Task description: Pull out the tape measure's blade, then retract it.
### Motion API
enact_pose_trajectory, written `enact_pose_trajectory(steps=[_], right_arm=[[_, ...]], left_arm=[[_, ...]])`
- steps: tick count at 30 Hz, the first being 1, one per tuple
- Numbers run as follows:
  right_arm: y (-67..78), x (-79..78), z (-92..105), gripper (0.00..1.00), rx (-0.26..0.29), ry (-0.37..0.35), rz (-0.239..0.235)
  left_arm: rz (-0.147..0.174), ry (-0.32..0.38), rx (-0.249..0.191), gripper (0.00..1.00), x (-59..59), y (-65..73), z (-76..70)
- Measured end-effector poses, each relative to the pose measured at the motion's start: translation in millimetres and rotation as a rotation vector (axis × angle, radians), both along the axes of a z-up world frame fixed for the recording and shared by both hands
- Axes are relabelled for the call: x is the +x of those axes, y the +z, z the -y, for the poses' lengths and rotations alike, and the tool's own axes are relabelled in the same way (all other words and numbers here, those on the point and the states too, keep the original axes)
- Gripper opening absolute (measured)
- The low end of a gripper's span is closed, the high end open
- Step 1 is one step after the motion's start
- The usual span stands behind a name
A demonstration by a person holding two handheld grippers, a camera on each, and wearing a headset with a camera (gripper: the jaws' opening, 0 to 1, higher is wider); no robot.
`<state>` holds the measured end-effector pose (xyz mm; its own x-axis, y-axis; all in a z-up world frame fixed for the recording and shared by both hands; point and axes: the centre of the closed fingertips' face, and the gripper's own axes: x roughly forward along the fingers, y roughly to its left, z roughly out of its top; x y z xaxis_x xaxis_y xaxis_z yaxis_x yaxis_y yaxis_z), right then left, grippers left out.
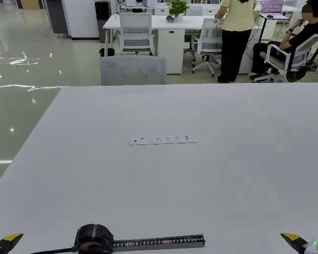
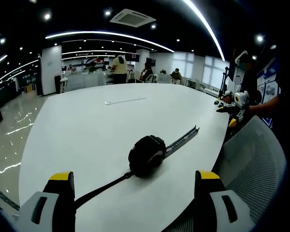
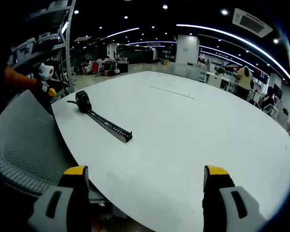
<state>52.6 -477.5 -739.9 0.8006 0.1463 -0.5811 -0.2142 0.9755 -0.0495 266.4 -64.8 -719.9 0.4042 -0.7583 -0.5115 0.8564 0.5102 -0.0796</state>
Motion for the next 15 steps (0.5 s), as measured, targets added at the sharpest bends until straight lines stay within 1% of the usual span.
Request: enact_pose_trajectory(steps=[1,3,4,6,8,10,13,15], right_arm=[[0.2,0.6,-1.0,1.0,0.005,0.005,0.0],[-0.6,1.5,-2.2,1.0,-0.003,0.017,-0.003],[-0.7,2.1,-3.2,1.0,-0.004,0.017,-0.003],[-1.3,3.8,-4.6,1.0,0.004,0.019,0.001],[0.8,5.9,-5.7,1.0,-0.004,0.019,0.007],[1.9,7.5,-6.4,1.0,0.004,0.016,0.01],[0.8,9.0,-5.3,1.0,-0.005,0.023,0.0],[0.5,9.5,-3.7,1.0,-0.002,0.022,0.0]], left_arm=[[-0.001,0.003,0.0,1.0,0.7,-0.4,-1.2],[-0.002,0.007,-0.003,1.0,1.0,-0.2,-2.1],[0.002,0.005,0.007,1.0,1.1,-1.2,-3.3],[-0.001,0.0,0.013,1.0,0.5,-2.0,-4.3],[0.0,-0.003,0.02,1.0,0.9,-2.7,-5.4],[-0.005,0.001,0.014,1.0,2.9,-2.8,-6.2],[-0.013,0.005,0.004,1.0,3.8,-1.9,-5.7],[-0.01,0.003,-0.003,1.0,3.9,-1.5,-5.2]])
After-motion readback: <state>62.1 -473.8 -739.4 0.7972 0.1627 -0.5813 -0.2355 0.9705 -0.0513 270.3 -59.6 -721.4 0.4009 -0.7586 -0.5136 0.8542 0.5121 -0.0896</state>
